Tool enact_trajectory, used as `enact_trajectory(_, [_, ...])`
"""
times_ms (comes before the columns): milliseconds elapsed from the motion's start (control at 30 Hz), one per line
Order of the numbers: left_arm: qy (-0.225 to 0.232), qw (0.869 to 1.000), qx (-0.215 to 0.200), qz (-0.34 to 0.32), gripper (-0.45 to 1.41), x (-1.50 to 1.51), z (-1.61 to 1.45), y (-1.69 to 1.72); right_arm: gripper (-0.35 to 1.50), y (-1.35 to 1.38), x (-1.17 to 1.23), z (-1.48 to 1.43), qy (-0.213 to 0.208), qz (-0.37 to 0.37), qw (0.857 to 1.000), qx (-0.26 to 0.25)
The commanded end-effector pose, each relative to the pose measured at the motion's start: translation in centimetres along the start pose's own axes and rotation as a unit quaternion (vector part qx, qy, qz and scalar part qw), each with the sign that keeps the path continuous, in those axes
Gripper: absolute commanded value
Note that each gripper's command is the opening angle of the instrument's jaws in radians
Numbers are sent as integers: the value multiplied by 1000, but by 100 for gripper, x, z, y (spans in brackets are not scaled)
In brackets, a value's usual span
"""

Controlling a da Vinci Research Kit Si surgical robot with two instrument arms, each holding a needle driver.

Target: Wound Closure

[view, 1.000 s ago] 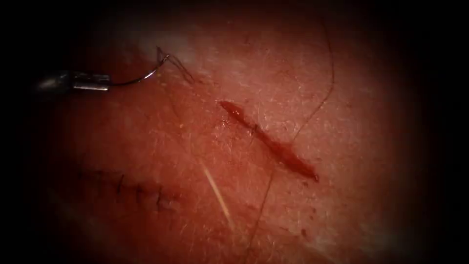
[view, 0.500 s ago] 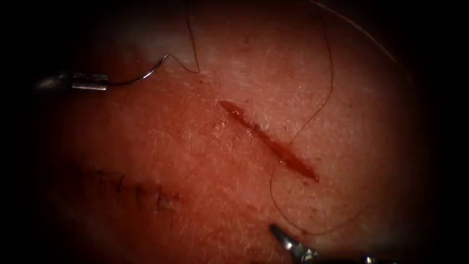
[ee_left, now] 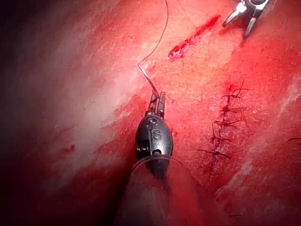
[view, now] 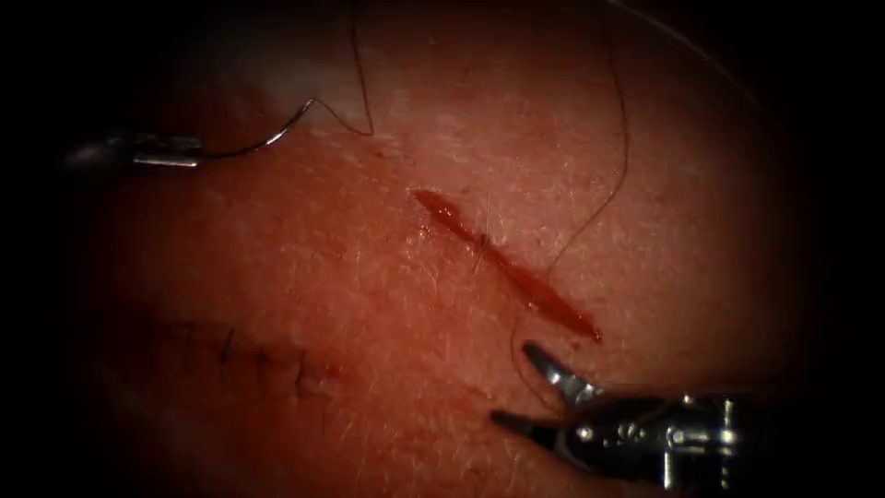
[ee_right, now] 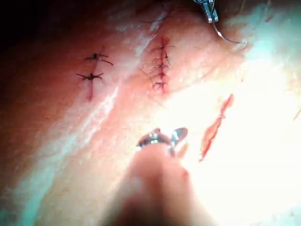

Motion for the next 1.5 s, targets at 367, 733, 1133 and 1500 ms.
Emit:
enact_trajectory(367, [0, 1000, 1, 0, -45, -11, 11, 5, 91, 14, -2, 20, 8, 10, 1000, -18])
enact_trajectory(733, [0, 1000, 3, 1, -45, -12, 13, 6, 17, 14, 2, 28, 9, 10, 1000, -22])
enact_trajectory(1133, [0, 1000, 3, 1, -45, -12, 13, 6, -35, -2, 7, 16, 17, 1, 999, 35])
enact_trajectory(1500, [0, 1000, 3, 1, -45, -12, 12, 6, -35, -51, 35, -32, 18, -9, 996, 83])
